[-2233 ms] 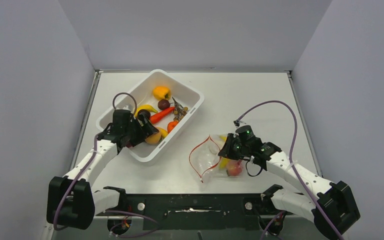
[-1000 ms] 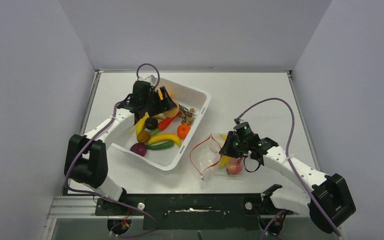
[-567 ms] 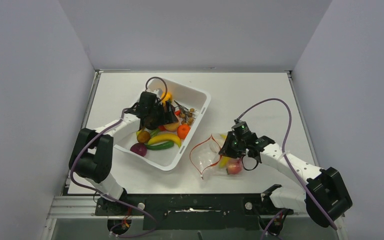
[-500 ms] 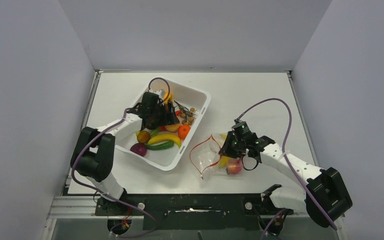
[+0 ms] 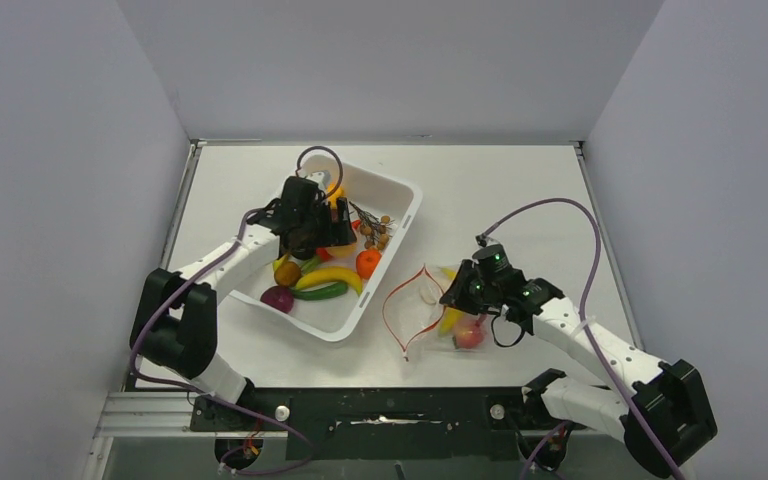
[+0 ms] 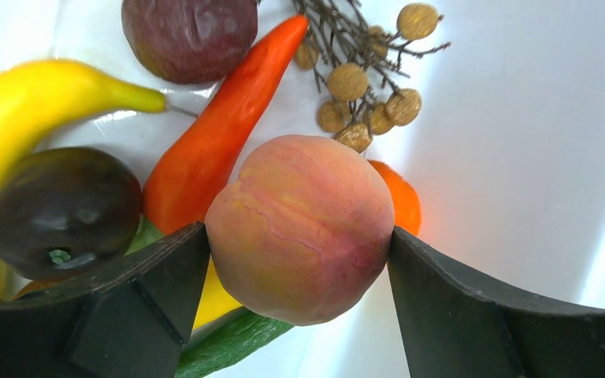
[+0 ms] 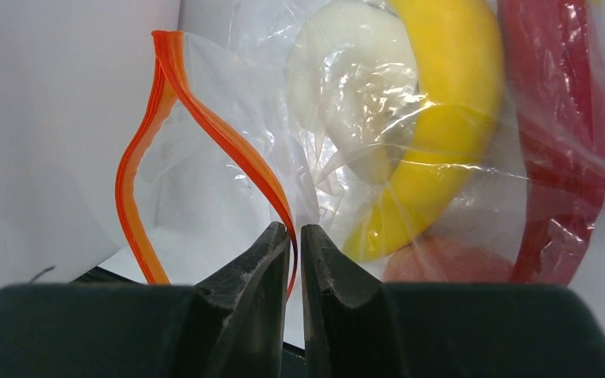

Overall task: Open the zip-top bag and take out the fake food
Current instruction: Place the fake fruit in the bin, then pick up the fake fruit from the zipper food storage bag.

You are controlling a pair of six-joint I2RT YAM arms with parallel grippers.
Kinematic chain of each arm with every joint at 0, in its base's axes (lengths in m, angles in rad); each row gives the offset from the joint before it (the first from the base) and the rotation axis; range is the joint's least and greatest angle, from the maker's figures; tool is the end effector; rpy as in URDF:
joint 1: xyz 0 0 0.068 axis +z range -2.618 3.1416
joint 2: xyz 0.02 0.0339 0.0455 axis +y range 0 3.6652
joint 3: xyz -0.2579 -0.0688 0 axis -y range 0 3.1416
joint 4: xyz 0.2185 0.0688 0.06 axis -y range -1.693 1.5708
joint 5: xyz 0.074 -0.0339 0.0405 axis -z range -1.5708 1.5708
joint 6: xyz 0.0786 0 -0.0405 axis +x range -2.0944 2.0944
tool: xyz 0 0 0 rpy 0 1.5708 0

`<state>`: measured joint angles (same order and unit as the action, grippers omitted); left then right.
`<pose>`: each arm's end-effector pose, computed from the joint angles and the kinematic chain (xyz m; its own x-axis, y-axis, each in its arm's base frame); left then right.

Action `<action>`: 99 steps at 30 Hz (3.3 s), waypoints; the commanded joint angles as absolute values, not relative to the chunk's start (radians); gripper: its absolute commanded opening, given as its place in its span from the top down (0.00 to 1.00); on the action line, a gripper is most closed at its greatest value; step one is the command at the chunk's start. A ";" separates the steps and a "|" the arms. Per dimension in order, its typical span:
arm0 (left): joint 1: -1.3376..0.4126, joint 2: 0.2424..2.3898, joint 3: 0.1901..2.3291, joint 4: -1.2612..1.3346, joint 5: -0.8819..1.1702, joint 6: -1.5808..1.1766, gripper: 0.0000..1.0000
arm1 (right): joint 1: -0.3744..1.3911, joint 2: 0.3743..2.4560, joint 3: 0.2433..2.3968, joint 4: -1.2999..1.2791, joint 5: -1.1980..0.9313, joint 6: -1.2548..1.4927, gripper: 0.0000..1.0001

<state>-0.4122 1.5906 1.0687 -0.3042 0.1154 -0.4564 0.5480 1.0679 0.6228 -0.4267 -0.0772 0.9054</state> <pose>0.3148 -0.1475 0.2026 -0.8117 -0.1229 -0.5711 0.1245 0.9188 -0.3747 0.1819 0.1181 0.1829 -0.8453 0.4029 -0.3508 0.1672 0.8232 0.5426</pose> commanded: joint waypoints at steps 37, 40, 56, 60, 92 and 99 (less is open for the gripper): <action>-0.831 1.203 0.978 -0.164 0.140 -0.771 0.20 | 0.529 0.776 0.677 -0.410 -0.110 0.881 0.87; -0.882 1.274 1.013 -0.156 0.126 -0.774 0.24 | 0.529 0.744 0.686 -0.416 -0.098 0.872 0.87; -0.903 1.151 0.932 -0.224 -0.064 -0.848 0.45 | 0.641 1.052 0.790 -0.369 -0.107 0.824 0.42; -0.908 1.124 0.914 -0.200 -0.035 -0.847 0.46 | 0.703 1.143 0.853 -0.438 -0.001 0.800 0.46; -0.968 0.940 0.788 -0.190 -0.230 -0.900 0.51 | 0.844 1.262 0.950 -0.537 0.218 0.772 0.70; -0.972 1.096 0.823 -0.076 -0.049 -0.859 0.51 | 0.826 1.112 0.865 -0.485 0.222 0.808 0.98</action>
